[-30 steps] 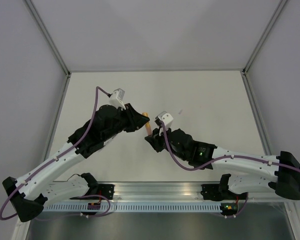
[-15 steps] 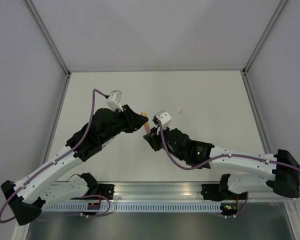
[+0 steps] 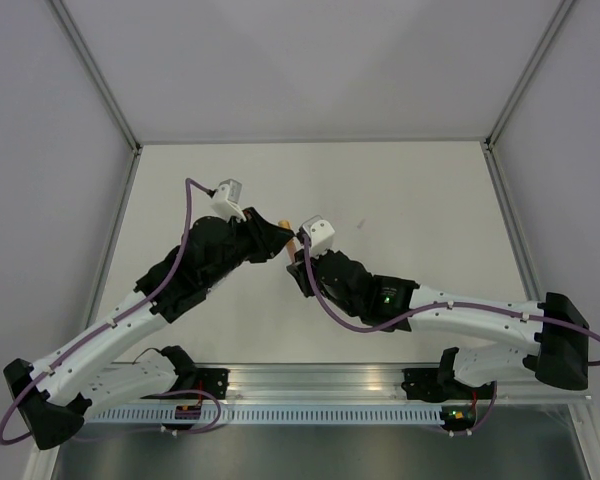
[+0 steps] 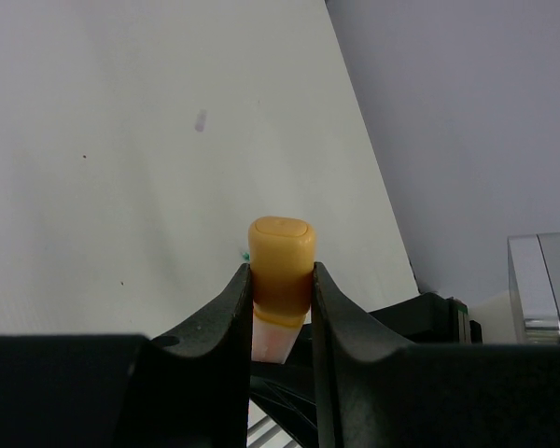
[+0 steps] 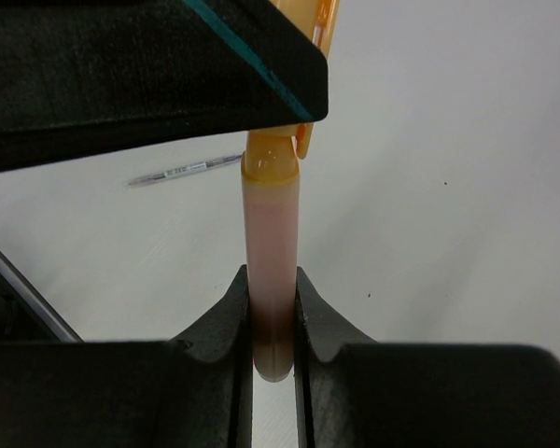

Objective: Insert the pens into the pen caps

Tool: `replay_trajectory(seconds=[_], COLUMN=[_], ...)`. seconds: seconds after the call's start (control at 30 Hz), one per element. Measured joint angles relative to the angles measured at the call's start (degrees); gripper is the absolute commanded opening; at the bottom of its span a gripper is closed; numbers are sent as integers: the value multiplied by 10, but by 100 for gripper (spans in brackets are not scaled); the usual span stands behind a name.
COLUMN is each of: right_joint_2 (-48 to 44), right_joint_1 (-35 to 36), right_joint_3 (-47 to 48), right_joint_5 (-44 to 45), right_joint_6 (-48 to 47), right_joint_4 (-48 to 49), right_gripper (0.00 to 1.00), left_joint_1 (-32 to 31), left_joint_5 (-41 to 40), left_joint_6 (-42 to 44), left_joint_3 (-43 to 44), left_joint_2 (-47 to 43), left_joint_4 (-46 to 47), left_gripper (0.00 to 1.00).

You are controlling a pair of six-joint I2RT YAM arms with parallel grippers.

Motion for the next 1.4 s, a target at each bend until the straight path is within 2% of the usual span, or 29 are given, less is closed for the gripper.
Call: replay_trajectory(seconds=[0.33,0.57,0.7,0.73,0.8,0.87,0.9,1.17,1.3,1.4], right_joint_2=[26,33,33,33,32,31,28,0,-12,-34], right_joint_1=[0,0,1,2,3,2,-2,-10,-10,-10], right_joint_3=[36,40,40,40,40,39,39,22,0,-22], right_joint_5=[25,31,25,24,20,21,24,33,27,19], right_joint_6=[-7,-11,-21,-24,-30,-32,-32,-36,-37,-37], right_joint_4=[-17,-9,14,19,32,50,66,115,138,147], right_gripper=[0,0,0,0,0,0,0,0,0,0], left_joint_1=[-1,-1,-1,-1,-1,-2,-3,-2,-3,-4], left_joint_5=[-39,-43,-43,-43,-43,-36,-28,-8,12,33], left_joint_6=[7,10,19,23,28,30,30,31,31,34], left_joint_3=[0,-38,-49,-51,-56,-62,-67,-78,-78,-77], left_joint_2=[0,-24,-43,-49,-58,-68,-74,-85,-101,-123], left_joint_4=[11,63,75,79,87,89,85,79,72,60], left_gripper=[4,8,20,29,41,48,57,72,87,92])
